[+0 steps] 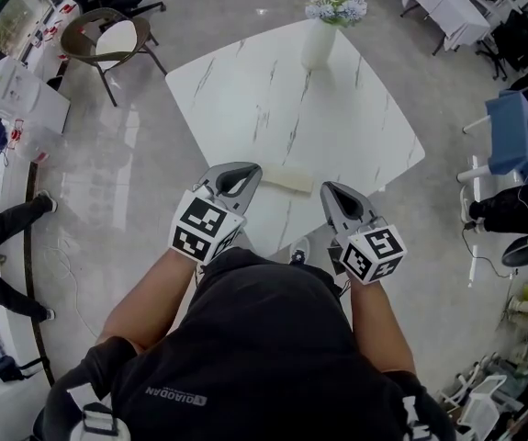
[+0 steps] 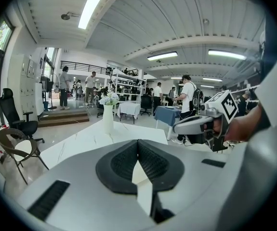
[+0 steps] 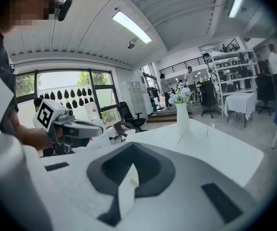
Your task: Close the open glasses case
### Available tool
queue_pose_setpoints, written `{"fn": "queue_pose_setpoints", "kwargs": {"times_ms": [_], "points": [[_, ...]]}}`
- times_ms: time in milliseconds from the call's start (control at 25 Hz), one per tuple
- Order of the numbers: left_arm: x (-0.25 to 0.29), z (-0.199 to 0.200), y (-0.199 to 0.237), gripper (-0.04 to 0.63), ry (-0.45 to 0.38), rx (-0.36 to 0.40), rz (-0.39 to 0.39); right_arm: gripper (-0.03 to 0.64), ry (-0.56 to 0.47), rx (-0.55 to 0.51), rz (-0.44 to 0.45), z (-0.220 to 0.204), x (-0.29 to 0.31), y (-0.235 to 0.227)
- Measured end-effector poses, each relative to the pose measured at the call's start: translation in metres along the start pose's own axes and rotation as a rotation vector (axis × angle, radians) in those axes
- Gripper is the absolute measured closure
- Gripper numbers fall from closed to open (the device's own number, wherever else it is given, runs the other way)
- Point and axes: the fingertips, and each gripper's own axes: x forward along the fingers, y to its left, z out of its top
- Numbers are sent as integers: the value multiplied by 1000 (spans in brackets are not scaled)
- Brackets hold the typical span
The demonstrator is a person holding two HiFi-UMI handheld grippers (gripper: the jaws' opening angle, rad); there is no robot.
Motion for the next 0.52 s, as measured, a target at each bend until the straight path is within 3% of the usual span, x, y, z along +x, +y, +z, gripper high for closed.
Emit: {"fn": "queue_pose_setpoints", "kwargs": {"times_ms": [520], "points": [[1, -1, 2, 592, -1, 0, 4, 615, 7, -5, -2, -1, 2, -1]]}}
